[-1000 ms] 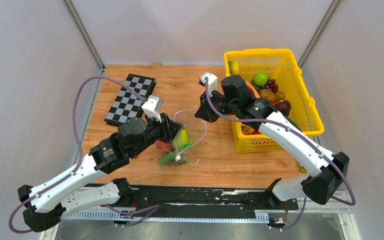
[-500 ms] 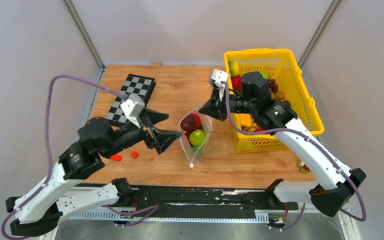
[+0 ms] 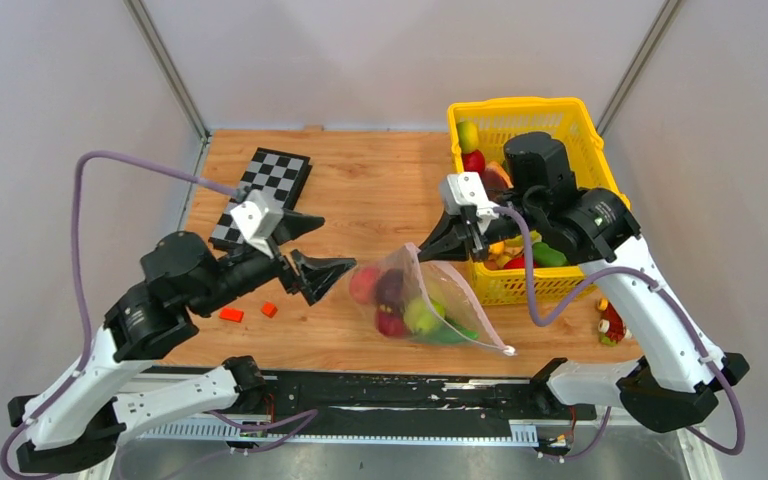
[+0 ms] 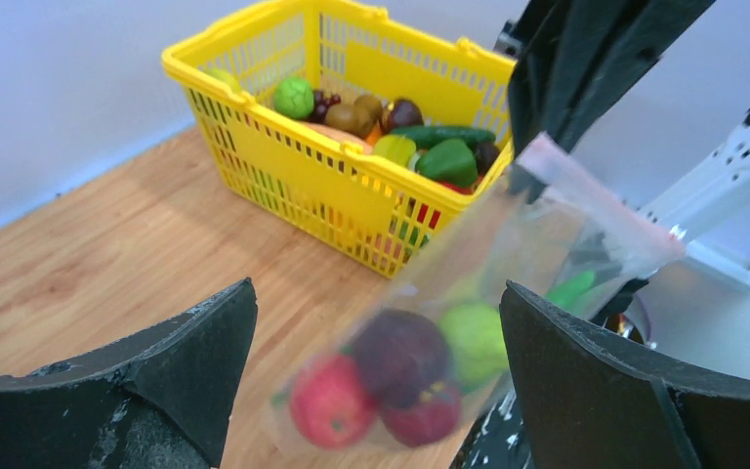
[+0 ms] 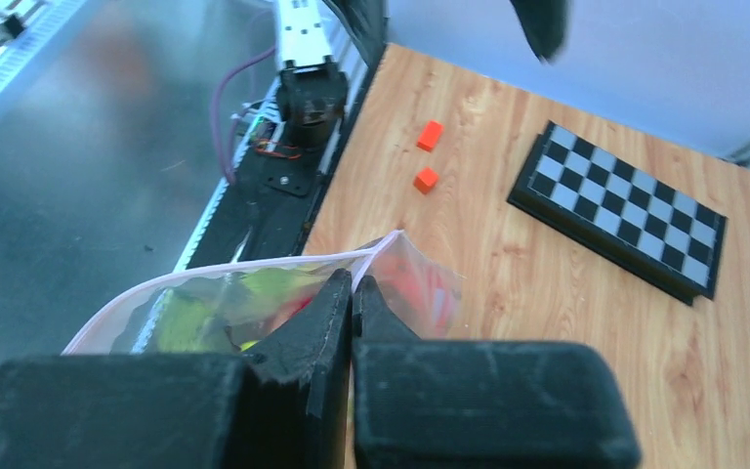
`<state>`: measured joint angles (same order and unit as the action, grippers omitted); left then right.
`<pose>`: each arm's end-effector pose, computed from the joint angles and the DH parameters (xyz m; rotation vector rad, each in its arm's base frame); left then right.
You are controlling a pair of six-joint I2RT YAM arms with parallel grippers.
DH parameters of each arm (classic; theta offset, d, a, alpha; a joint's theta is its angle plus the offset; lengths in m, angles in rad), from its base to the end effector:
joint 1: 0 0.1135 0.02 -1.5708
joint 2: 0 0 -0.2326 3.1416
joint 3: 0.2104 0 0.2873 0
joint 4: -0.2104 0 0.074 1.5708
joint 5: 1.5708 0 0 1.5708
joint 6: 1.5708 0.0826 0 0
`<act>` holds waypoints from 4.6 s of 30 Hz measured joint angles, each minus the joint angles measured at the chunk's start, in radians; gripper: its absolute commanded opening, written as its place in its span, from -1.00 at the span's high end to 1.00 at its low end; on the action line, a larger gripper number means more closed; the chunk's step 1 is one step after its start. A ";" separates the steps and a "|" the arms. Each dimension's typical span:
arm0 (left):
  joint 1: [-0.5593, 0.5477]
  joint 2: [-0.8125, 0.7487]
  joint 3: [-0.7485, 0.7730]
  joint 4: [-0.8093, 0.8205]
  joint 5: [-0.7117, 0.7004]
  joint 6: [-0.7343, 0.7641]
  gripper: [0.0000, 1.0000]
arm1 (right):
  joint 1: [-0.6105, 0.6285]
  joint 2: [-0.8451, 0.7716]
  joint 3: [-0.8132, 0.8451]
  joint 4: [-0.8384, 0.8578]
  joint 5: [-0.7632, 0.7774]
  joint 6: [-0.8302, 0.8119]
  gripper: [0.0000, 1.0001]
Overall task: Place the food in the zip-top bag and seal the zipper
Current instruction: Adjust the zipper food storage bag at the center of the board, then zip the zipper food storage bag at the center of the board.
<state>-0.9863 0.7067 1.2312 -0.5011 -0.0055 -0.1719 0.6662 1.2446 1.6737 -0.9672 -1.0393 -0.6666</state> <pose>0.1178 -0.1772 0.4608 0.6375 1.4894 -0.9039 0.1726 0.2262 0.4459 -1.6461 1.1030 1.0779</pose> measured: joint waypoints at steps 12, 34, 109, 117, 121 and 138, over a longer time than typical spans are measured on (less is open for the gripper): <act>0.000 0.084 -0.114 0.042 0.135 0.092 -0.81 | 0.001 0.137 -0.018 -0.180 -0.061 -0.212 1.00; 0.002 0.102 -0.238 0.073 0.183 0.141 -0.66 | 0.018 0.271 0.037 -0.225 -0.051 -0.251 1.00; 0.020 -0.303 -0.547 0.225 -0.063 0.100 1.00 | 0.031 -0.592 -1.110 0.978 0.676 0.714 -0.60; 0.020 -0.395 -0.547 0.215 -0.155 0.083 1.00 | 0.031 -0.435 -1.029 0.978 0.578 0.654 -0.62; 0.020 -0.422 -0.523 0.212 -0.159 0.080 1.00 | 0.031 -0.395 -1.024 0.945 0.537 0.650 -0.63; 0.020 -0.406 -0.412 0.211 -0.060 0.056 1.00 | 0.013 -0.378 -0.977 1.130 0.309 0.715 0.40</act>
<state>-0.9661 0.3012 0.8188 -0.2897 -0.0650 -0.1162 0.6792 0.8669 0.6964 0.1631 -0.7307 0.0486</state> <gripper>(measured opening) 0.006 0.395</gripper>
